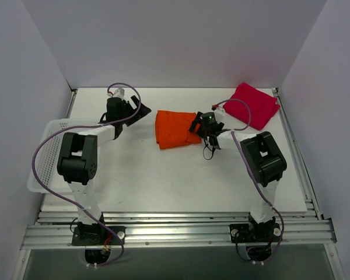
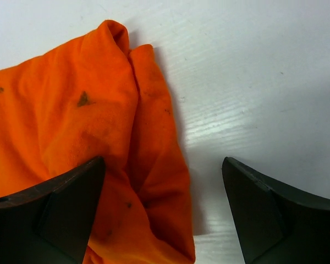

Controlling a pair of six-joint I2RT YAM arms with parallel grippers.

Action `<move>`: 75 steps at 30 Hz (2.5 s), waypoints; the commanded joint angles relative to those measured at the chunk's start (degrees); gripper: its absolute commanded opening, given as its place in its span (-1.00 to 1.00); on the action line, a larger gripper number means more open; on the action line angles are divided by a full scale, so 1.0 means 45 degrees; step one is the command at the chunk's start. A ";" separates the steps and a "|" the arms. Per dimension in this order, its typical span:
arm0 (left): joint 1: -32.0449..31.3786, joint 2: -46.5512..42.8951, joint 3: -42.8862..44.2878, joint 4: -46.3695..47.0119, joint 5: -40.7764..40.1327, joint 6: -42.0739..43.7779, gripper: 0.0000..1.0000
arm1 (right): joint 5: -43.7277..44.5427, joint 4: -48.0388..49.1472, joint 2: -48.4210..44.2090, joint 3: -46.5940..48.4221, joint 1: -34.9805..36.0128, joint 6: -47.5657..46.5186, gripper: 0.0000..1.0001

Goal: Fold and stack the t-shirts
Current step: Put the neatly folded tshirt into the corner of the board with the right arm

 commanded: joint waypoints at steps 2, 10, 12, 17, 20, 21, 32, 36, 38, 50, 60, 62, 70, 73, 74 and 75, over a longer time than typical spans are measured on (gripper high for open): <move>-0.0039 0.0160 0.0394 0.0683 -0.0024 0.0353 0.91 | -0.1035 -0.0191 0.0973 0.0061 -0.0101 0.0377 0.67; -0.0058 0.0433 0.0550 0.0624 0.0054 0.0373 0.92 | -0.2031 0.0688 0.1637 0.0003 0.0055 0.0748 0.10; -0.0058 0.0473 0.0550 0.0624 0.0054 0.0373 0.93 | -0.2694 0.1020 0.2027 0.0041 0.0094 0.0904 -0.38; -0.0058 0.0453 0.0472 0.0624 -0.0023 0.0432 0.92 | -0.3204 0.1197 0.2614 0.0218 0.0153 0.1081 -1.00; -0.0058 0.0414 0.0433 0.0624 -0.0024 0.0432 0.93 | -0.2951 0.1139 0.2421 0.0179 0.0192 0.1081 -1.00; -0.0078 0.0414 0.0433 0.0624 -0.0004 0.0432 0.93 | -0.2815 0.0983 0.2323 0.0333 0.0134 0.1081 -1.00; -0.0078 0.0063 0.0336 0.0566 0.0268 0.0373 0.93 | -0.0725 -0.3837 0.2438 0.6463 -0.1155 -0.0948 -1.00; -0.0019 -0.0074 0.0160 0.0682 0.0406 0.0295 0.93 | -0.0664 -0.4779 0.3316 0.8593 -0.1936 -0.1419 -1.00; 0.0020 -0.0152 0.0063 0.0741 0.0503 0.0256 0.93 | -0.0782 -0.5071 0.3921 0.9780 -0.2383 -0.1555 -1.00; 0.0059 -0.0270 -0.0153 0.1093 0.0679 0.0119 0.93 | -0.1016 -0.7005 0.6482 1.5098 -0.4163 -0.2512 -1.00; 0.0176 0.0121 0.0042 0.1210 0.0777 0.0158 0.93 | -0.0743 -0.7397 0.5332 1.5609 -0.5724 -0.2650 -1.00; 0.0273 0.0219 0.0062 0.1249 0.0874 0.0139 0.93 | -0.0569 -0.7144 0.4980 1.4814 -0.6114 -0.2592 -1.00; 0.0352 0.0335 0.0003 0.1483 0.0992 0.0080 0.93 | -0.0782 -0.5972 0.3533 1.2133 -0.8399 -0.2201 -1.00; 0.0352 0.0414 0.0062 0.1522 0.1031 0.0061 0.93 | -0.1016 -0.5387 0.3143 1.1060 -0.9162 -0.1889 -1.00; 0.0333 0.0453 0.0082 0.1523 0.1031 0.0061 0.93 | -0.1094 -0.5327 0.3123 1.0845 -0.9299 -0.1830 -1.00; 0.0352 0.0473 0.0101 0.1523 0.1050 0.0061 0.93 | -0.1152 -0.5288 0.3161 1.0591 -0.9455 -0.1791 -1.00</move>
